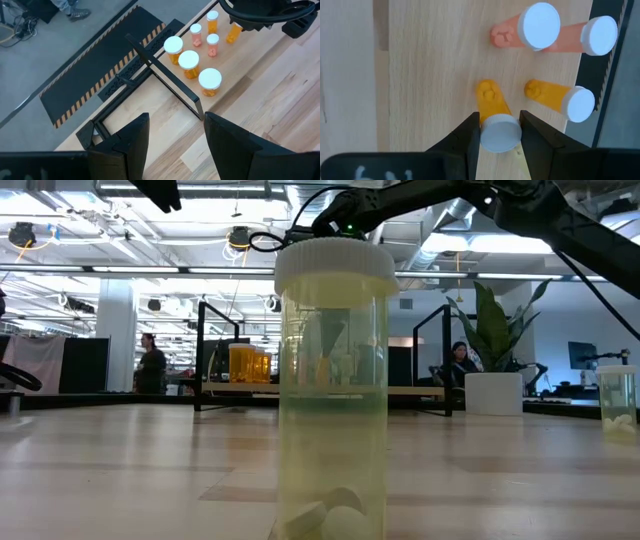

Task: Pick and place medicine bottles onto shelf by color
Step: Put the top small orange pill bottle on the shelf aligned with the other small orange pill bottle

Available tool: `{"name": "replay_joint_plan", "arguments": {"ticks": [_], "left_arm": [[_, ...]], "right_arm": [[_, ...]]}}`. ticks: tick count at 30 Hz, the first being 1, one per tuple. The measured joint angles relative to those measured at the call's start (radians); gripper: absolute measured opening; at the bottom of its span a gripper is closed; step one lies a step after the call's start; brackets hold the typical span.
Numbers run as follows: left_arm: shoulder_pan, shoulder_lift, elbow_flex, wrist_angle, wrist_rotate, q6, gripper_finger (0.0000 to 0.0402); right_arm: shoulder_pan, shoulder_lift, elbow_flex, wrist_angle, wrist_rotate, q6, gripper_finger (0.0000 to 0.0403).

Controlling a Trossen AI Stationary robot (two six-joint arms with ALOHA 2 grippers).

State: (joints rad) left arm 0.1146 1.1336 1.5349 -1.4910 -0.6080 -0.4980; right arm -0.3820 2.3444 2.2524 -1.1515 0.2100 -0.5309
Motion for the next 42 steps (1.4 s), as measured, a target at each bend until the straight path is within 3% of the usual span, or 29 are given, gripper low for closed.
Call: {"name": "replay_joint_plan", "arguments": {"ticks": [42], "left_arm": [[0.0,0.0,0.0,0.0,0.01,-0.014,0.0178]], "right_arm": [[-0.008,0.001,0.0,-0.001,-0.003,0.044,0.0151]]}}
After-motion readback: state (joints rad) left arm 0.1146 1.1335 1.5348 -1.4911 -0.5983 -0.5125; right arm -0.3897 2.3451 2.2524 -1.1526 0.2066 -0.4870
